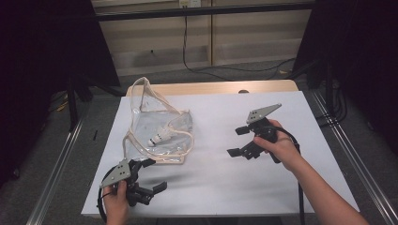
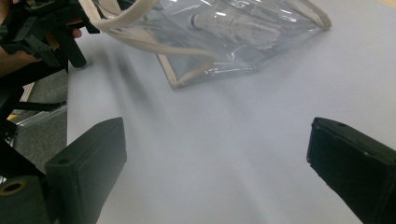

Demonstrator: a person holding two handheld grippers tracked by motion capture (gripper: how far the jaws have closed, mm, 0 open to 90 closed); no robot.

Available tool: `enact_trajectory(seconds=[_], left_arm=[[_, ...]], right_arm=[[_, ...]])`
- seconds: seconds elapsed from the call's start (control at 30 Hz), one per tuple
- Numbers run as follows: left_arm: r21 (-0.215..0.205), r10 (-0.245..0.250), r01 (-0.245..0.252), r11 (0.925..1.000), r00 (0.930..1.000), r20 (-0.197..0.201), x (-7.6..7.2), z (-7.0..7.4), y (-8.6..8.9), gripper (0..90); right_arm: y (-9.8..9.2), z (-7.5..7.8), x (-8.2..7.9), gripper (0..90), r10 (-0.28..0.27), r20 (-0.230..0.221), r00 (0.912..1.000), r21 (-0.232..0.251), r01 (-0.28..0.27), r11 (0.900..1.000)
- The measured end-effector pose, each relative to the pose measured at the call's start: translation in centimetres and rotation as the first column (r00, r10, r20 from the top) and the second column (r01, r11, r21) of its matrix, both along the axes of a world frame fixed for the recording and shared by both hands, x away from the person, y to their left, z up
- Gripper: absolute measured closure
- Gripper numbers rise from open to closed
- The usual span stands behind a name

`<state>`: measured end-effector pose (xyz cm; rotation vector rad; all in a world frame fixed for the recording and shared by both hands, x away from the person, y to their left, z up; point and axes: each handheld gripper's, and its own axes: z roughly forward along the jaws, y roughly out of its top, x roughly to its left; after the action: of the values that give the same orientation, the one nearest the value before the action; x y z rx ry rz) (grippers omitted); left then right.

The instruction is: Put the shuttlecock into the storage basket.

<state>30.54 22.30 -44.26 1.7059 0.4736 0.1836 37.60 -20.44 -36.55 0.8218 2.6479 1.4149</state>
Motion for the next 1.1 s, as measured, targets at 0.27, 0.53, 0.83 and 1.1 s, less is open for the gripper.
enact_trajectory(seconds=[0.27, 0.53, 0.83, 1.1], left_arm=[[0.000, 0.001, -0.001, 1.0000, 1.0000, 0.000, 0.0, 0.0, 0.0, 2.0], [0.000, 0.001, -0.001, 1.0000, 1.0000, 0.001, 0.0, 0.0, 0.0, 2.1], [0.001, 0.002, -0.002, 1.0000, 1.0000, 0.000, 0.0, 0.0, 0.0, 2.1], [0.000, 0.001, -0.001, 1.0000, 1.0000, 0.001, 0.0, 0.0, -0.1, 2.1]], right_arm=[[-1.2, -0.7, -0.5, 4.5, -0.019, -0.003, 0.9998, -0.008, 0.019, 1.000], [-2.7, -1.1, -1.0, 4.7, -0.045, 0.004, 0.9990, 0.002, 0.045, 0.999], [-4.0, -1.6, -1.7, 4.8, -0.066, 0.010, 0.9978, 0.011, 0.066, 0.998], [-4.8, -2.4, -2.2, 4.7, -0.078, 0.006, 0.9969, 0.012, 0.078, 0.997]])
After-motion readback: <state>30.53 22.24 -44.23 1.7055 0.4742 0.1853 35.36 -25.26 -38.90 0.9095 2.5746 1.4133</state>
